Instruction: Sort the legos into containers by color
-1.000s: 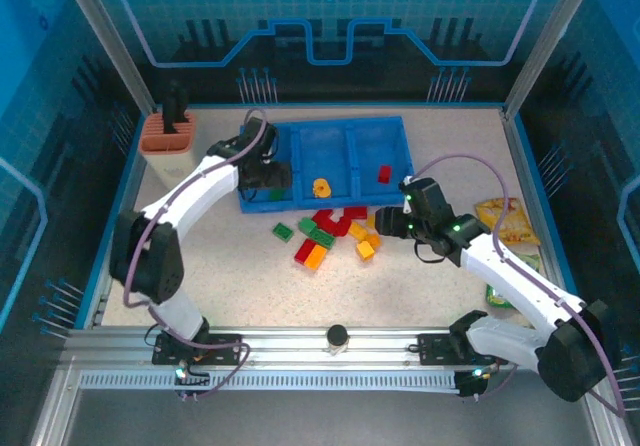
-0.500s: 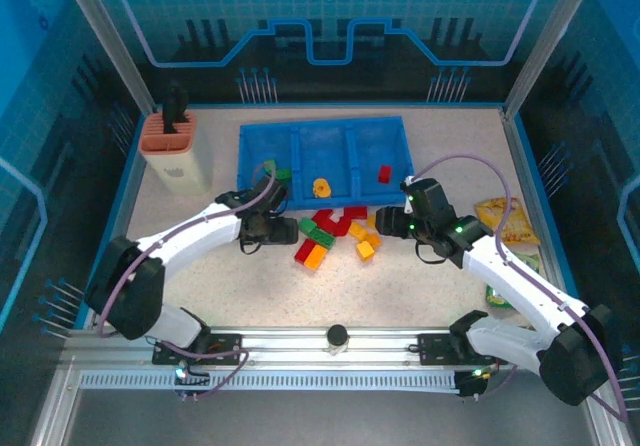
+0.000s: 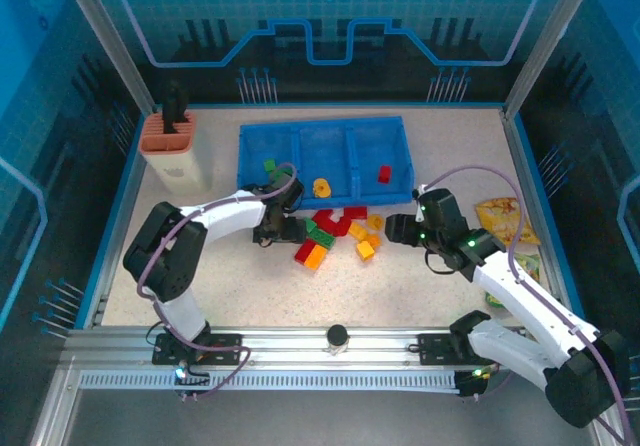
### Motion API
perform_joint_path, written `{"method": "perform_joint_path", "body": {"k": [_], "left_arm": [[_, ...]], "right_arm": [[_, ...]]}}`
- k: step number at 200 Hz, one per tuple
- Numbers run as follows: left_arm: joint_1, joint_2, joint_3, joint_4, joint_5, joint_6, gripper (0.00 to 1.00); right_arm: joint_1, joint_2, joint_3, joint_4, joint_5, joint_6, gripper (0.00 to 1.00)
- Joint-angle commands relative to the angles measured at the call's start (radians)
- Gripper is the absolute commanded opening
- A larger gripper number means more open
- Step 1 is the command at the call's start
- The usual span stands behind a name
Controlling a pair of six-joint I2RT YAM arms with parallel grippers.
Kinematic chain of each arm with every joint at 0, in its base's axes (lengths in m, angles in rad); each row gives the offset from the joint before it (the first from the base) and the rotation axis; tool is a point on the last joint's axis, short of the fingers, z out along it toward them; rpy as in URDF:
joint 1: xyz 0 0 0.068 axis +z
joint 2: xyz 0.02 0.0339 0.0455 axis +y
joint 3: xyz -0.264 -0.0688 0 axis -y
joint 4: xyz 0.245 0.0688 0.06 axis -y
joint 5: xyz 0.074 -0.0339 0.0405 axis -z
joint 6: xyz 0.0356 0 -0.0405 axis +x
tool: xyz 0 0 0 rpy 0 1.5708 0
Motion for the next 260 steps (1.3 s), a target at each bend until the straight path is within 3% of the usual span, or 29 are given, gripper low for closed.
{"method": "perform_joint_path", "body": {"k": [1,37,94,149,184,213,260], "left_arm": [[0.005,0.030,0.035,0.003,-0.025,0.032,0.82],[0.011,0.059,0.060,0.012,-0.027,0.046,0.75],[0.010,0.052,0.069,-0.003,-0.063,0.051,0.47],[-0.009,-0.161,0.015,-0.049,-0.054,0.016,0.46],[0.032,-0.275,0.103,-0.077,-0.070,0.057,0.48],[0.140,-0.190,0.215,-0.066,-0.029,0.085,0.47],[0.229,0.061,0.441,-0.137,-0.022,0.112,0.48]], "right_arm": [[-0.017,-0.011,-0.023,-0.013,-0.011,0.012,0.69],[-0.018,-0.013,-0.024,-0.008,-0.017,0.014,0.69],[-0.018,-0.020,-0.026,-0.007,-0.019,0.018,0.69],[-0.018,-0.016,-0.027,0.001,-0.027,0.021,0.69],[-0.015,0.007,-0.024,0.026,-0.050,0.030,0.69],[0.001,0.018,-0.021,0.030,-0.060,0.039,0.69],[0.043,-0.034,-0.040,-0.010,-0.045,0.047,0.69]]}}
